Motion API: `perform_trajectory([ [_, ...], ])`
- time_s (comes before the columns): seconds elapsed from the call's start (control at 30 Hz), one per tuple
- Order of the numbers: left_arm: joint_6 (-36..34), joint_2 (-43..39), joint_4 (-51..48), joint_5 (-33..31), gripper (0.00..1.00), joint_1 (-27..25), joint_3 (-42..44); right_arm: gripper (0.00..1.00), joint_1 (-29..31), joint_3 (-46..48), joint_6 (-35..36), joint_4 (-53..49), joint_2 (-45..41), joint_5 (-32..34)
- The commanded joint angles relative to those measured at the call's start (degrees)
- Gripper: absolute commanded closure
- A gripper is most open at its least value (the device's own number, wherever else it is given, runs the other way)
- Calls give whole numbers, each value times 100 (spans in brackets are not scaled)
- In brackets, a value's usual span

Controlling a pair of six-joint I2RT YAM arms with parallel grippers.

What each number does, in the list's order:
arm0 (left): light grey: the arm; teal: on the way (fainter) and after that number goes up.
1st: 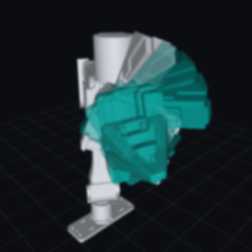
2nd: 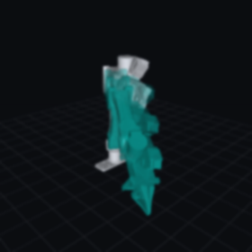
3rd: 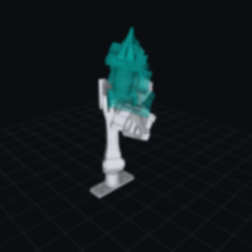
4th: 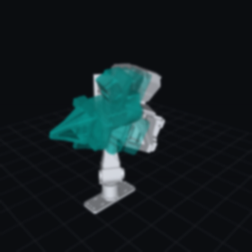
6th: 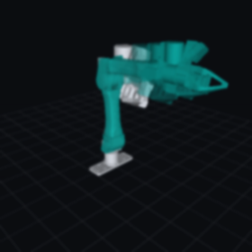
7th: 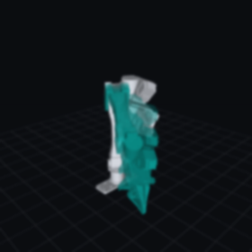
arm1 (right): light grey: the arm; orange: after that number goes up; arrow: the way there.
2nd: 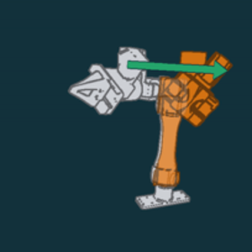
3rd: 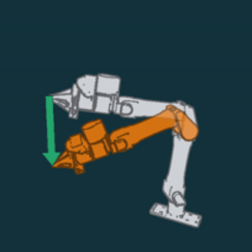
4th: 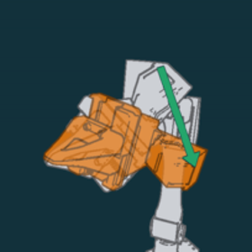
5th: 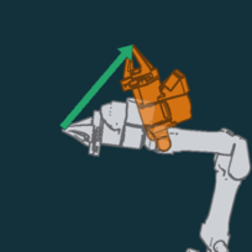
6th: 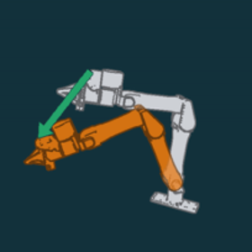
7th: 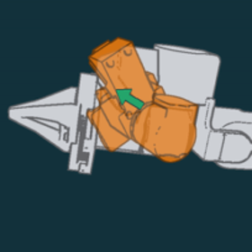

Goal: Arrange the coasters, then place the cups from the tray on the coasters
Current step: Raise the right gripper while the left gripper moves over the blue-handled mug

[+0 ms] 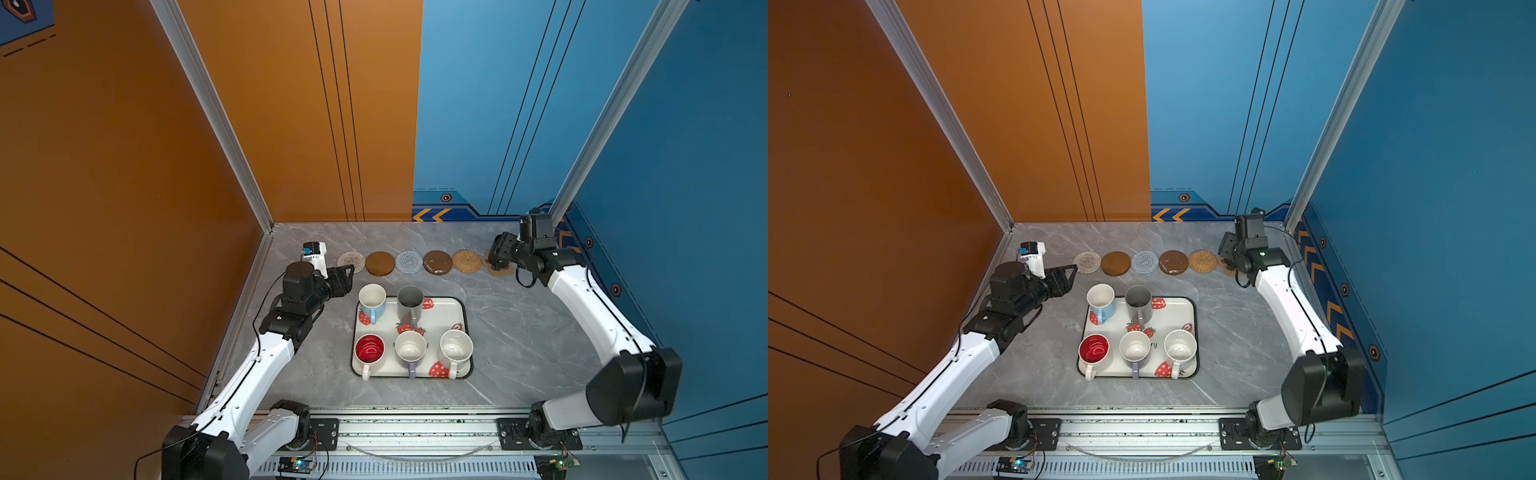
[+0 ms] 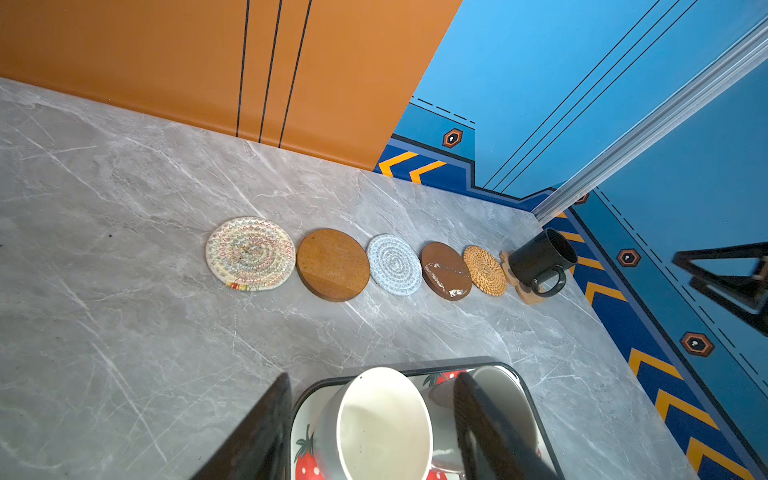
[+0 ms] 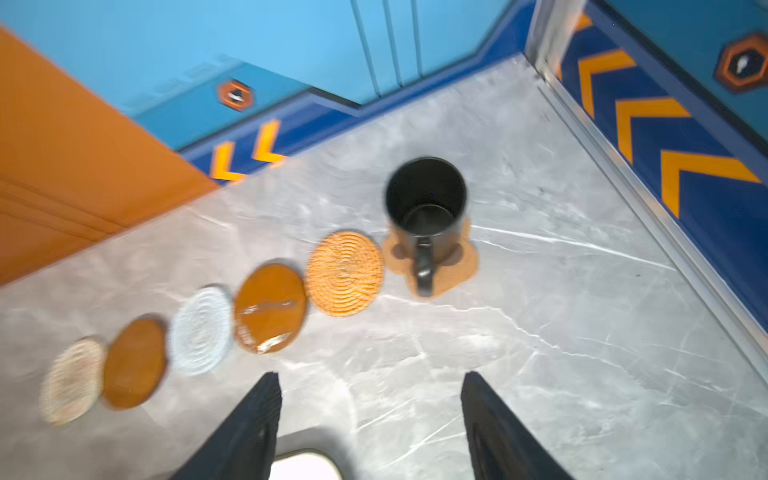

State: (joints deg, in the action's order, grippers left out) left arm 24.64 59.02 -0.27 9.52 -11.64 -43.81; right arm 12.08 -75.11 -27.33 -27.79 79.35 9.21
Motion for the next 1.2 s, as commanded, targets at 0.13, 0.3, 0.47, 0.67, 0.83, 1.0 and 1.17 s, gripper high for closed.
perform_trajectory([
  [0.13,48,-16,-71,197,37,-81,-30,32,1882,1540,-853,2301,-1361,1329],
  [0.3,120,144,-222,313,38,-292,-277,32,2627,1543,-949,3021,-1250,1803],
  [0.47,-164,495,-1171,238,38,-663,-878,31,3081,966,-674,2384,-796,1783],
  [0.67,-504,1042,-2458,-75,38,-1059,-1784,31,3196,1441,-861,2244,-923,2446],
  [0.83,-765,1353,-3392,-620,38,-1500,-2314,31,3156,1792,-875,2331,-1194,2600],
  [1.0,-891,1691,-4078,-1084,39,-1877,-2696,31,3077,2060,-955,2363,-1395,2726],
  [1.17,-762,2043,-4273,-1092,42,-2096,-2827,31,3029,2209,-1029,2471,-1466,2661],
])
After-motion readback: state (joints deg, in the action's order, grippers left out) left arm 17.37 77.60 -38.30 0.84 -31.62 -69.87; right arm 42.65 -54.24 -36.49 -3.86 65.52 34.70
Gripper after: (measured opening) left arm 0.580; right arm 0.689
